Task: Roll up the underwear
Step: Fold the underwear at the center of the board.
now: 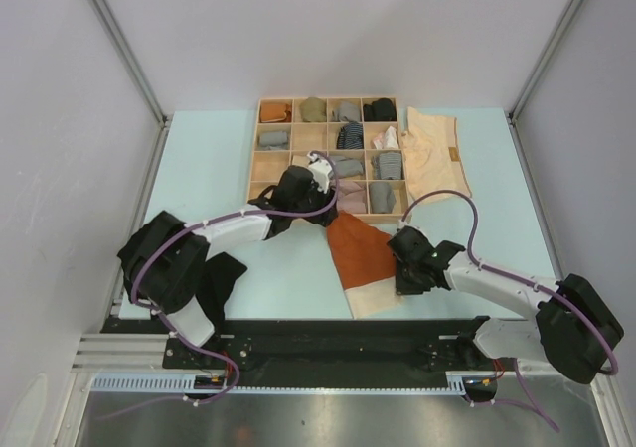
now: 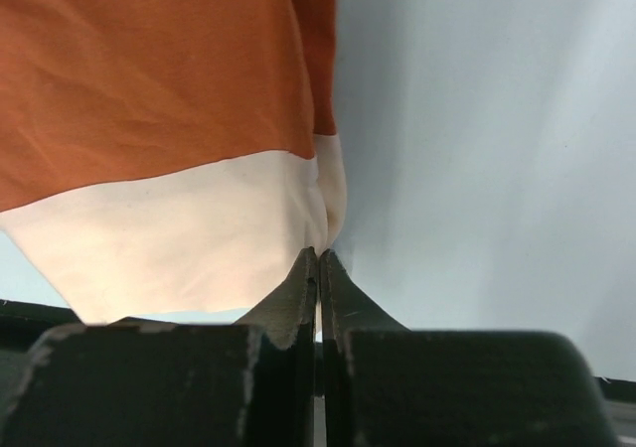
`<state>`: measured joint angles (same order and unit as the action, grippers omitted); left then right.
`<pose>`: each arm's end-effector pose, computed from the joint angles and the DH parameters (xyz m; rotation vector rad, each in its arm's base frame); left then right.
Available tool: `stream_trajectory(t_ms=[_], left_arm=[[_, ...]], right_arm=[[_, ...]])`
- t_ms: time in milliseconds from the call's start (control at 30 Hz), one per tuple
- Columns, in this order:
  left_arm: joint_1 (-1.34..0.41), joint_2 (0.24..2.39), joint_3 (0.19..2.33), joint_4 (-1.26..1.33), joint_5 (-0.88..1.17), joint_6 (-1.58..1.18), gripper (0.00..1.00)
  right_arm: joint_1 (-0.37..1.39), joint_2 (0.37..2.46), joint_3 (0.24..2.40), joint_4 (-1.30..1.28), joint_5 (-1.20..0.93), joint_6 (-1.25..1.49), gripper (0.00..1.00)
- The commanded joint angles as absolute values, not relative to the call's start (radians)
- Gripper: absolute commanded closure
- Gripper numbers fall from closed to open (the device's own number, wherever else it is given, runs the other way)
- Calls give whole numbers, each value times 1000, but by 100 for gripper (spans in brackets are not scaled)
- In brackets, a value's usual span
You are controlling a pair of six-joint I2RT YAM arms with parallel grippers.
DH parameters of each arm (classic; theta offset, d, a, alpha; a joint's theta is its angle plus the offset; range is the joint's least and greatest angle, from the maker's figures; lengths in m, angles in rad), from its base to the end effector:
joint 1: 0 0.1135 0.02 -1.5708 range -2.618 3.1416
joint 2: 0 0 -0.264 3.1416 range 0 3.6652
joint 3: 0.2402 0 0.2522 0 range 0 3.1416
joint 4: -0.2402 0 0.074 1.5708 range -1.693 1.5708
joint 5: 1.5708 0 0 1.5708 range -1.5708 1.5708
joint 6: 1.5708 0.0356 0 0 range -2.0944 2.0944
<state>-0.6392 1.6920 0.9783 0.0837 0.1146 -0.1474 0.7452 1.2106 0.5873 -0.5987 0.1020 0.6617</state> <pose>0.2903 -0.2209 0.1961 0.6122 2.1692 -0.5584 0.1482 0.1318 0.1635 -0.0918 2.8014 0.2103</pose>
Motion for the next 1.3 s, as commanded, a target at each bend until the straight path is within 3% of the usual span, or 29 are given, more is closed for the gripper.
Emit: stream_trajectory(t_ms=[0, 200, 600, 1267], left_arm=[[-635, 1546, 999, 28, 9, -201, 38], [-643, 1407, 864, 84, 63, -297, 35], [-643, 1427, 654, 258, 195, -440, 34], [-644, 1592, 650, 442, 258, -517, 37]], right_arm=[[784, 1226, 670, -638, 164, 680, 100], [862, 1247, 744, -683, 238, 703, 100], [1041, 1419, 882, -709, 319, 736, 100], [1201, 1549, 996, -727, 344, 755, 100]])
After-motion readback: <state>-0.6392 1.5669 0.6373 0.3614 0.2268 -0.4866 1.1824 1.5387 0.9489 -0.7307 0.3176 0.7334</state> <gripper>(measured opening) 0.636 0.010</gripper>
